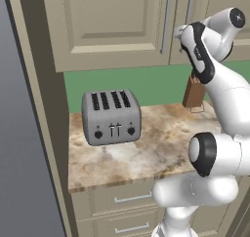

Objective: Open the cabinet. Pick the bar soap and place it next to the sink. Then close the cabinet.

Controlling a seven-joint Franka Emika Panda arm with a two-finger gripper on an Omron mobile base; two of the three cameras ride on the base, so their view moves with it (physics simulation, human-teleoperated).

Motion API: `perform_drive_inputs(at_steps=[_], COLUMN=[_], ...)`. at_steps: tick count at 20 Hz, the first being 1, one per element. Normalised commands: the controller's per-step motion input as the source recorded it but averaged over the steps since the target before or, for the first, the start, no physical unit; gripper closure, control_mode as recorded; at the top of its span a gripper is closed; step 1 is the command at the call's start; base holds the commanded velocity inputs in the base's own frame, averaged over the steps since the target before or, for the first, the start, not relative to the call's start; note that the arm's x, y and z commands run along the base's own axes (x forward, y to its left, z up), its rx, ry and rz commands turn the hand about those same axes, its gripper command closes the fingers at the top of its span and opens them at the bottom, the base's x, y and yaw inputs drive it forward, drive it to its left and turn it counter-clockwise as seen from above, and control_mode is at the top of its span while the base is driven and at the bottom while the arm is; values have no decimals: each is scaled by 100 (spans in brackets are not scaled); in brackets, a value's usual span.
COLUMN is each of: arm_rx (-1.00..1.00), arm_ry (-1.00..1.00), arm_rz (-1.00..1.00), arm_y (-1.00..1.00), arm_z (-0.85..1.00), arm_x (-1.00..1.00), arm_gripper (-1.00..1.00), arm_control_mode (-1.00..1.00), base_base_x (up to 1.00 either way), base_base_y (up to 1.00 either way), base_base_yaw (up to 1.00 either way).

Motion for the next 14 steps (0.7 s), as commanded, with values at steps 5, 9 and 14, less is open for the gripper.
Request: perform_drive_inputs(at_steps=[5,9,14], arm_rx=[0,2,3], arm_ry=[0,0,0], arm_rz=[0,0,0], arm_y=[-77,-81,-81], arm_z=[0,0,0], arm_x=[-26,-49,-57], arm_gripper=[100,100,100], arm_control_mode=[-100,-100,-100], base_base_x=[0,0,0], base_base_y=[0,0,0], base_base_yaw=[0,0,0])
